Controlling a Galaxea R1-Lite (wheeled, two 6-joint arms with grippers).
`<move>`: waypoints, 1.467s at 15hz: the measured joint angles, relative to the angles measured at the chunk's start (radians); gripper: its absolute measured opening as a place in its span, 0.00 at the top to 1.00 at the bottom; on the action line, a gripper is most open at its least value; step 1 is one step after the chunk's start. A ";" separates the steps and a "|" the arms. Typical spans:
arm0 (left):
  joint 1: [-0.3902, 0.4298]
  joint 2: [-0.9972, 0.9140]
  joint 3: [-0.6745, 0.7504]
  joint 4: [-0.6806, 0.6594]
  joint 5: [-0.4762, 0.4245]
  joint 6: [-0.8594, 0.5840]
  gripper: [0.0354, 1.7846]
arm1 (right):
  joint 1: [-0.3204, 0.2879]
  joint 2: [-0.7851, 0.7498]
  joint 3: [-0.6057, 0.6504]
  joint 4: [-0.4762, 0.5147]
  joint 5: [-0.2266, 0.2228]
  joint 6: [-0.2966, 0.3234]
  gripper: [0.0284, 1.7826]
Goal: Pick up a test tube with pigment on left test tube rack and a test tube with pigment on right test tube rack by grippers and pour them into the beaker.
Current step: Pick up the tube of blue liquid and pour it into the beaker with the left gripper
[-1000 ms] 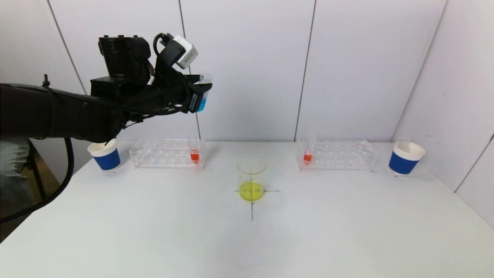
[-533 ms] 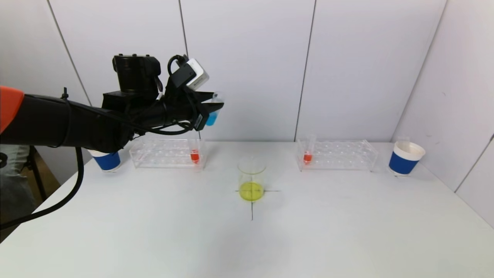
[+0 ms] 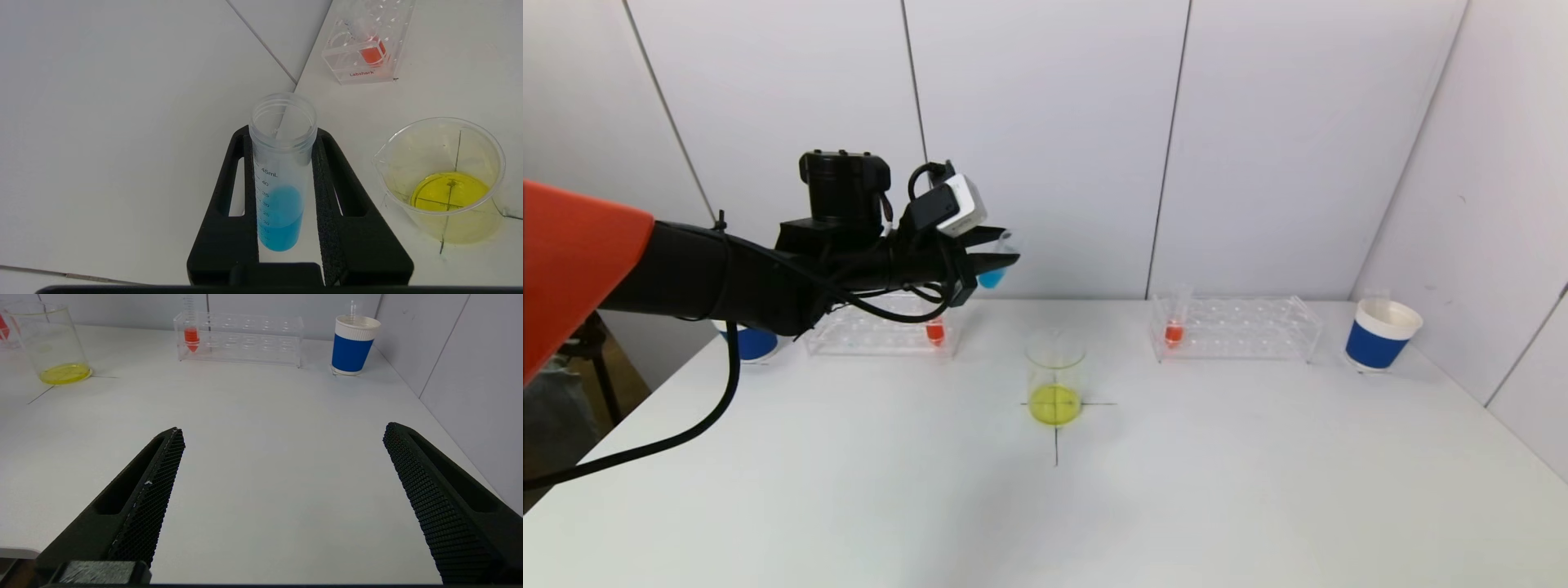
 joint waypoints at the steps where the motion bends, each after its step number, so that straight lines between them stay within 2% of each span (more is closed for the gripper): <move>1: -0.001 0.010 0.000 -0.008 -0.018 0.018 0.78 | 0.000 0.000 0.000 0.000 0.000 0.000 0.01; 5: -0.010 0.068 -0.013 -0.114 -0.088 0.096 0.78 | 0.000 0.000 0.000 0.000 0.000 0.000 0.01; 9: -0.022 0.098 -0.013 -0.130 -0.095 0.131 0.78 | 0.000 0.000 0.000 0.000 0.000 0.000 0.01; 13: -0.024 0.109 -0.006 -0.142 -0.098 0.226 0.78 | 0.000 0.000 0.000 0.000 0.000 0.000 0.01; 22: -0.024 0.140 0.066 -0.348 -0.137 0.286 0.78 | 0.000 0.000 0.000 0.000 0.000 0.000 0.01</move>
